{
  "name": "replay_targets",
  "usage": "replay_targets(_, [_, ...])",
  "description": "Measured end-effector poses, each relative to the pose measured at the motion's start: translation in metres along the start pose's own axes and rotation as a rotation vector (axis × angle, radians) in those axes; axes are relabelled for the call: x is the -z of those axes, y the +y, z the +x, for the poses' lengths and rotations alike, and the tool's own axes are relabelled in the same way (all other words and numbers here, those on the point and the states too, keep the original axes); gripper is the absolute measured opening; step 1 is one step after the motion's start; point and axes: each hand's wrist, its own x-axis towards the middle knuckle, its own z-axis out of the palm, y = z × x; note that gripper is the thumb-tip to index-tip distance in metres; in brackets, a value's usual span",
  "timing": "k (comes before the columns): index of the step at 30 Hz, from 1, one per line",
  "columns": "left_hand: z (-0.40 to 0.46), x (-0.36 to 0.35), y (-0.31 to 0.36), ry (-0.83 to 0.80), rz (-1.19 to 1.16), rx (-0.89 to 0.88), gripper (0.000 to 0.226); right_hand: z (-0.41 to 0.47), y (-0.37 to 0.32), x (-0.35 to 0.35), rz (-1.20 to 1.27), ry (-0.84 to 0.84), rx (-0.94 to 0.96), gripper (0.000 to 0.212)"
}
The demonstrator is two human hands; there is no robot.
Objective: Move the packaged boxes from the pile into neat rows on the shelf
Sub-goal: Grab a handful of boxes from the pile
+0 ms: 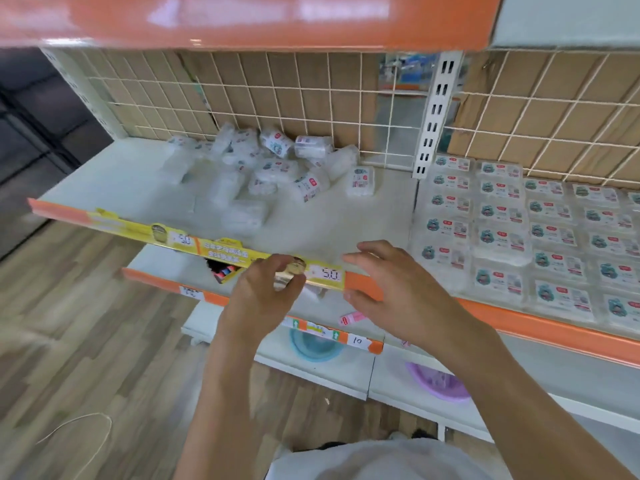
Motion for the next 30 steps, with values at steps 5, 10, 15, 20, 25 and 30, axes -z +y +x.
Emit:
replay_targets(5, [0.004,0.054,-0.046,-0.042,0.037,-0.025,0.041,0.034,-0.049,-0.033,0.056,0.020,0.014,0.050])
replay_targets(10, [0.017,0.106,-0.094,-0.052,0.008,-0.041,0.038,0.075,-0.097,-0.061,0.127,0.101,-0.020,0.048])
replay_targets(15, [0.032,0.153,-0.133,-0.020,0.020,-0.052,0.026,0.105,-0.146,-0.091,0.175,0.123,-0.047,0.047])
replay_targets(20, [0.051,0.177,-0.161,-0.009,0.007,-0.032,0.028,0.131,-0.176,-0.110,0.157,0.053,-0.056,0.047])
replay_targets(25, [0.081,0.184,-0.180,-0.020,-0.007,-0.002,0.039,0.172,-0.182,-0.113,0.106,0.062,-0.074,0.046])
replay_targets(30, [0.124,0.194,-0.191,-0.011,-0.016,-0.008,0.035,0.217,-0.181,-0.116,0.118,0.070,-0.113,0.046])
